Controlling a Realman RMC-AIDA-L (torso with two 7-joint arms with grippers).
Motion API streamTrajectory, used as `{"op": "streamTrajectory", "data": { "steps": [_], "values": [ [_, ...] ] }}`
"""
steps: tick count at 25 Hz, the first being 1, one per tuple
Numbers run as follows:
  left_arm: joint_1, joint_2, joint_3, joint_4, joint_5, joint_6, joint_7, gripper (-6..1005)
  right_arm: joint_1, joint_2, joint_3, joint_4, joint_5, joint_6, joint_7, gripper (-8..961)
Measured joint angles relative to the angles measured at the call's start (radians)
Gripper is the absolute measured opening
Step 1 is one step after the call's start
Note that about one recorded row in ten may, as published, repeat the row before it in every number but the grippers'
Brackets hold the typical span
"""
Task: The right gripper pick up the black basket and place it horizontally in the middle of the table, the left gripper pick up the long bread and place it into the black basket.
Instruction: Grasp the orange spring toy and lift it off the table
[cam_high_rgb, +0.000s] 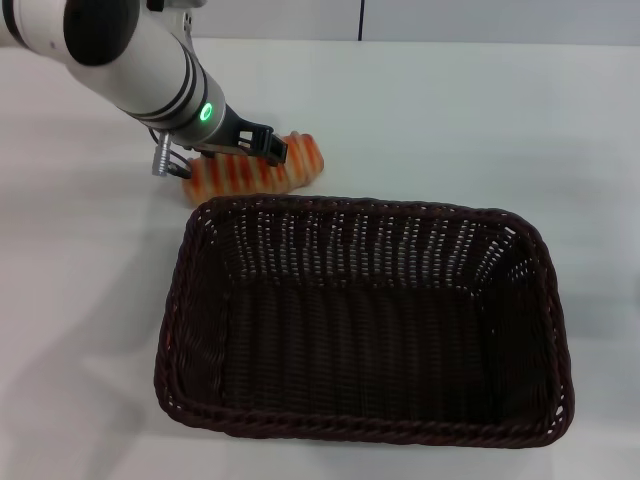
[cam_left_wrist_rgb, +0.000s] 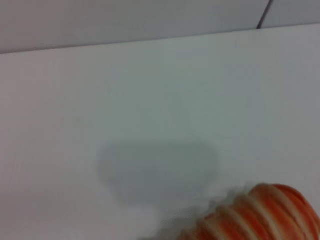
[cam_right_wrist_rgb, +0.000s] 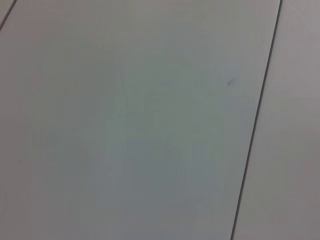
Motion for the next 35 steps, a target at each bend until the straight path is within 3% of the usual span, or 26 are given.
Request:
{"op": "streamTrajectory", "data": {
  "steps": [7, 35],
  "values": [
    [-0.022, 0.004, -0.007, -0.006, 0.007, -0.053, 0.005, 812, -0.002, 0.0, -0.001, 0.0, -0.003, 0.0, 0.001, 368],
    [-0.02, 0.0, -0.015, 0.025, 0.012, -0.046, 0.037, 810, -0.024, 0.0, -0.014, -0.024, -0.006, -0.002, 0.006, 367]
  ]
}}
